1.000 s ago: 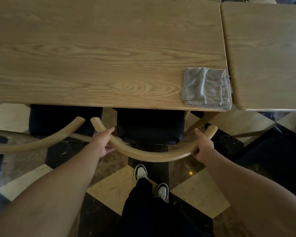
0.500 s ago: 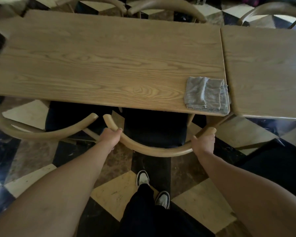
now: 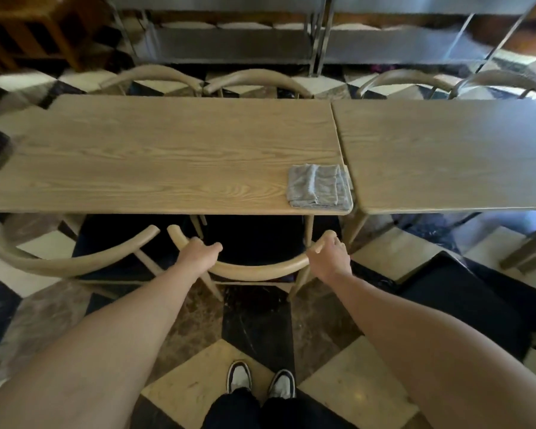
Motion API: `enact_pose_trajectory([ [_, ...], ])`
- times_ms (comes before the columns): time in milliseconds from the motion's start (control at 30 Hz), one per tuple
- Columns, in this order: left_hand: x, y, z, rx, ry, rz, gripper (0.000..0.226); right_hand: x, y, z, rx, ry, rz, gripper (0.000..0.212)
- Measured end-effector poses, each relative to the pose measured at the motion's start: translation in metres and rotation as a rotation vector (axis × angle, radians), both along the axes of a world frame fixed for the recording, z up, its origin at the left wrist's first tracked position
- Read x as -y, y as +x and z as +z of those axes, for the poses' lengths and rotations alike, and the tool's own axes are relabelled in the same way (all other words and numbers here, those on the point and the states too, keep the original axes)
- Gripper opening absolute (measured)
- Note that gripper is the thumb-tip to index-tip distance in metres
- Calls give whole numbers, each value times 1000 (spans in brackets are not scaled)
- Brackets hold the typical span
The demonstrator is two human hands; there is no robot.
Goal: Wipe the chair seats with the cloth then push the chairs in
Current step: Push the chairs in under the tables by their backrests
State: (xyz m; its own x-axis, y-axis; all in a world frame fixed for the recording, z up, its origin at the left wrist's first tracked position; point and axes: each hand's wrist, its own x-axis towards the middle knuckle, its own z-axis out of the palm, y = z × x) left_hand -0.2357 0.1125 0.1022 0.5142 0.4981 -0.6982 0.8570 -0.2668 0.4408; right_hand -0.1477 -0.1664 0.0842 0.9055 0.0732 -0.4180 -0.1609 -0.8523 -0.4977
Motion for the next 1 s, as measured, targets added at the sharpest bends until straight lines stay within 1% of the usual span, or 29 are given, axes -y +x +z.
enact_pose_trajectory([
  [133,37,1,32,32,164,-347,73,24,-27,23,73,-21,156,66],
  [233,74,-1,45,82,283,-648,72,44,-50,31,81,-104,310,65],
  [300,104,-10,50,123,344,-821,70,59,-74,36,90,-130,314,67],
  [367,128,-23,49,162,405,-923,61,67,-94,40,110,-132,306,65],
  [433,154,-38,42,215,418,-1015,49,83,-125,42,108,-122,263,65],
  [567,209,-67,22,219,276,-1168,28,136,-190,41,20,-124,64,70],
  [600,227,-73,18,216,257,-1216,27,156,-208,41,5,-144,0,71],
  [667,254,-86,13,216,239,-1274,34,187,-236,39,-25,-168,-97,72],
  [767,318,-99,10,280,223,-1387,43,250,-281,47,-65,-194,-276,71],
  [833,358,-102,15,305,244,-1469,44,288,-304,53,-75,-187,-380,70],
  [900,404,-104,19,312,267,-1553,41,326,-326,60,-83,-184,-457,66],
  [1000,476,-103,22,330,293,-1635,35,385,-352,66,-66,-165,-538,52],
])
